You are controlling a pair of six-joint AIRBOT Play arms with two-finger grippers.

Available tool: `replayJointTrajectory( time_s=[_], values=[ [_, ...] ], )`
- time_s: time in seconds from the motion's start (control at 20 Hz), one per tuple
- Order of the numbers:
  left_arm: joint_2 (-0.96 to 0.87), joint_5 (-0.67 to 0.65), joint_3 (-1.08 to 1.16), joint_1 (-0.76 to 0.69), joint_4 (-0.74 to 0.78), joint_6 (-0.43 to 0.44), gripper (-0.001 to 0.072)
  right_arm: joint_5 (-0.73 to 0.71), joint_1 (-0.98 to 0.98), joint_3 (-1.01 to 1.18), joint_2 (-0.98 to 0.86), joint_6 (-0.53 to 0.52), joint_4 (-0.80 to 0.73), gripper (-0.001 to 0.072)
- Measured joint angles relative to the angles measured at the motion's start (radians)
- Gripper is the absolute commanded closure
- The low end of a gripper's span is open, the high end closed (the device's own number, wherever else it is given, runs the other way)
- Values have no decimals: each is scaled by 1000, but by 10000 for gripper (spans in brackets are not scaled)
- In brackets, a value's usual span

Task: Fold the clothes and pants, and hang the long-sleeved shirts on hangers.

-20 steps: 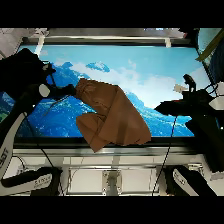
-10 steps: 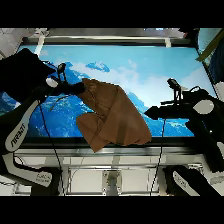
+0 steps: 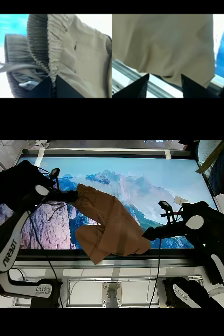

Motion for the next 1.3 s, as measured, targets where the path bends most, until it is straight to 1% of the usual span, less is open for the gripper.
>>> replayJointTrajectory(
  time_s=[0.1,0.15,0.3,0.45,0.6,0.75,0.85,1.05,1.15,1.3],
  values=[
    [61,-41,1,50,128,-59,688,-73,68,-13,-43,0,21,258],
    [92,-71,1,82,204,-107,688,-116,103,-15,-71,0,27,258],
    [163,-185,1,183,413,-218,688,-212,198,-20,-164,8,69,257],
    [195,-303,0,277,517,-270,688,-270,279,-22,-240,11,153,257],
    [207,-377,-1,325,558,-291,688,-311,354,-23,-282,-4,241,258],
    [211,-417,-2,346,587,-300,688,-327,423,-23,-319,-20,308,258],
    [213,-434,-2,353,604,-303,688,-328,467,-23,-352,-56,376,258],
    [214,-454,-2,359,616,-305,688,-333,510,-23,-434,-165,570,258],
    [214,-455,-2,360,618,-305,688,-332,517,-14,-473,-198,627,258],
    [214,-459,-2,360,619,-305,688,-327,522,23,-535,-221,665,258]
  ],
)
